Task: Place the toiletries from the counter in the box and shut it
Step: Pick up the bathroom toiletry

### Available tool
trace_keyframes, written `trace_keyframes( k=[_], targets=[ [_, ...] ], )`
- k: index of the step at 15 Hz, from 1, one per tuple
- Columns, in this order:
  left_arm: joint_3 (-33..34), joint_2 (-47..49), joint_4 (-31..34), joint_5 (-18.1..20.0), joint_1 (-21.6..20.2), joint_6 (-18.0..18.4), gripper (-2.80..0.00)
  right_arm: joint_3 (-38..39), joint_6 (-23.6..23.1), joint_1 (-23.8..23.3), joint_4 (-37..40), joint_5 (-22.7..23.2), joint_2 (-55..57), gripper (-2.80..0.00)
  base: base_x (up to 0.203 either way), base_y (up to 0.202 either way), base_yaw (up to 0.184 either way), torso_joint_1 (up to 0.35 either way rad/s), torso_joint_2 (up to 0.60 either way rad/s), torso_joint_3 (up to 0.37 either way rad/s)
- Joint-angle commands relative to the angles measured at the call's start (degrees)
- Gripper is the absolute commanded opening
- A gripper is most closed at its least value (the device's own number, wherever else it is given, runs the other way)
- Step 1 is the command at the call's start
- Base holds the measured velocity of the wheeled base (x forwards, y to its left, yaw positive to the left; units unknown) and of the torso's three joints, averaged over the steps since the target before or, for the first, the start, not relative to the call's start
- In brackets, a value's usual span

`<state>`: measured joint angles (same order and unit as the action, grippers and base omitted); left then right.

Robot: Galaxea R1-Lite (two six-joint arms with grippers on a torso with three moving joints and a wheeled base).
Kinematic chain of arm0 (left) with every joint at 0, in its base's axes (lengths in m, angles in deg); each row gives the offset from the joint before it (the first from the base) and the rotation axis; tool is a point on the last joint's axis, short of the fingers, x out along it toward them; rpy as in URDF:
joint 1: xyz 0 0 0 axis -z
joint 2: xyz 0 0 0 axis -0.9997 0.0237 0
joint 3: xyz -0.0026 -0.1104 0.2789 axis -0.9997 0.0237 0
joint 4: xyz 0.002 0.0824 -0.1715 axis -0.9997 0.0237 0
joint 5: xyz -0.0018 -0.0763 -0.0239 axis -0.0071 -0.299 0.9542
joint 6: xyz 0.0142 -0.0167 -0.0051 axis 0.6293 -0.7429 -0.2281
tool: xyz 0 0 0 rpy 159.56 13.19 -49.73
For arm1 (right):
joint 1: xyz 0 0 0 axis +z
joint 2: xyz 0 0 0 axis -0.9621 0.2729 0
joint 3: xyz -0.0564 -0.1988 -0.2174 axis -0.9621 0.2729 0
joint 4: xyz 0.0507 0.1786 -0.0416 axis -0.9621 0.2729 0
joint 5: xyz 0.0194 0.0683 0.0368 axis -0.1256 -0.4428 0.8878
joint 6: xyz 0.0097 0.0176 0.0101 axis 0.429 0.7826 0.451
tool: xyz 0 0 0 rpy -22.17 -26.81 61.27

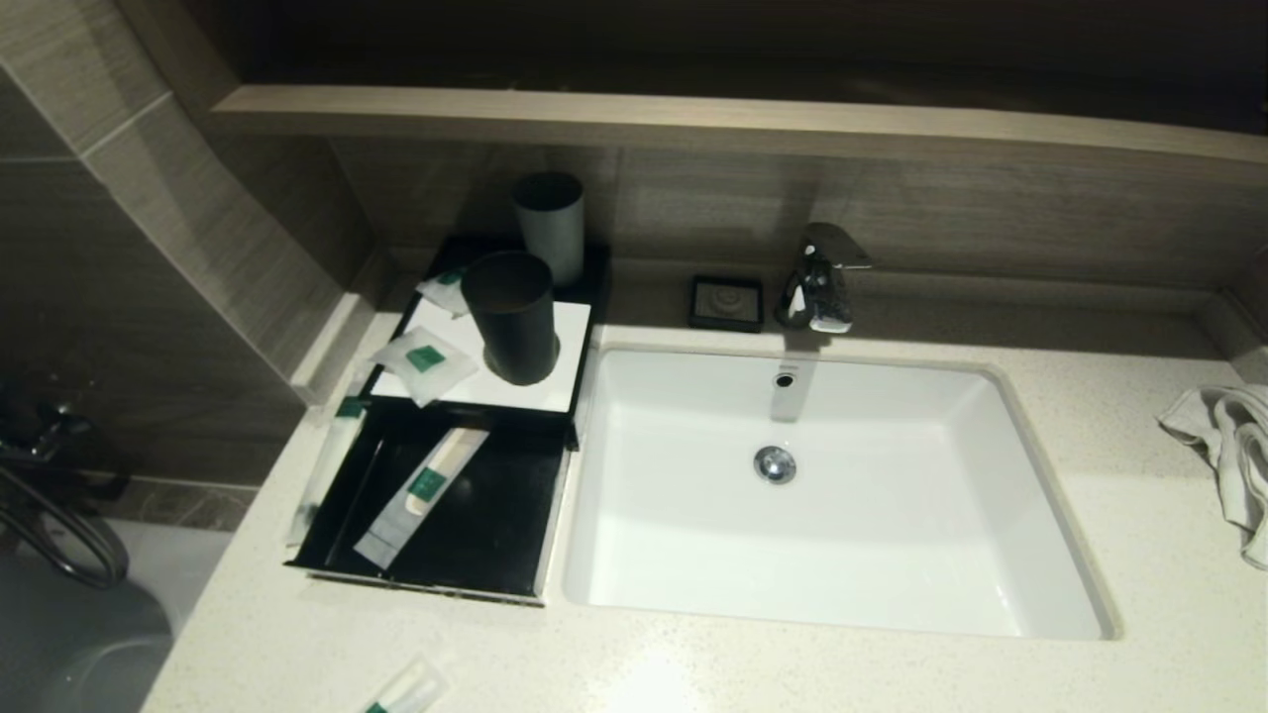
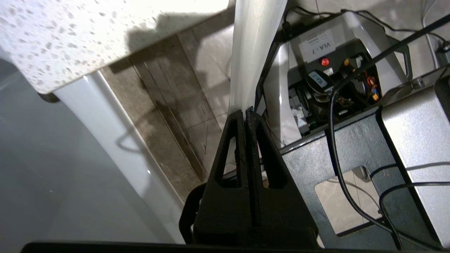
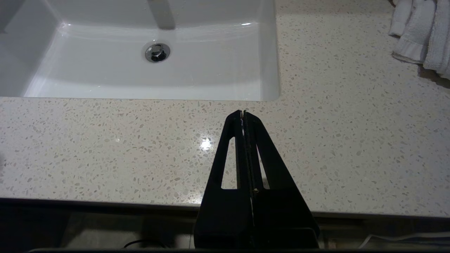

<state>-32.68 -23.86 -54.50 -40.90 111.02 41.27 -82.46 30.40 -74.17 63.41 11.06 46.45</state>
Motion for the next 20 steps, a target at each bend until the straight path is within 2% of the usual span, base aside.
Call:
trace_keyframes(
  k=[1,10,16,19,20],
  targets=[
    [1.2,1.7,-0.5,0.8,0.0,0.0,-2.80,0.0,0.0,0.0,0.0,0.0,0.0,-2.80,0.000,0.000,0.000,0.000,0.00,0.000],
    [1.9,13.5,-12.1,1.3,-0.1,-0.5,-2.80,0.1,-0.1,0.0,0.0,0.0,0.0,-2.80,0.000,0.000,0.000,0.000,0.00,0.000],
    [1.7,18.6,-16.4,1.3,-0.1,-0.4,-2.80,0.1,0.0,0.0,0.0,0.0,0.0,-2.80,0.000,0.000,0.000,0.000,0.00,0.000],
    [2.1,21.5,-21.0,1.3,-0.1,-0.5,-2.80,0.1,0.0,0.0,0.0,0.0,0.0,-2.80,0.000,0.000,0.000,0.000,0.00,0.000],
    [2.6,21.8,-21.7,1.3,-0.1,-0.4,0.00,0.1,0.0,0.0,0.0,0.0,0.0,-2.80,0.000,0.000,0.000,0.000,0.00,0.000]
  ],
)
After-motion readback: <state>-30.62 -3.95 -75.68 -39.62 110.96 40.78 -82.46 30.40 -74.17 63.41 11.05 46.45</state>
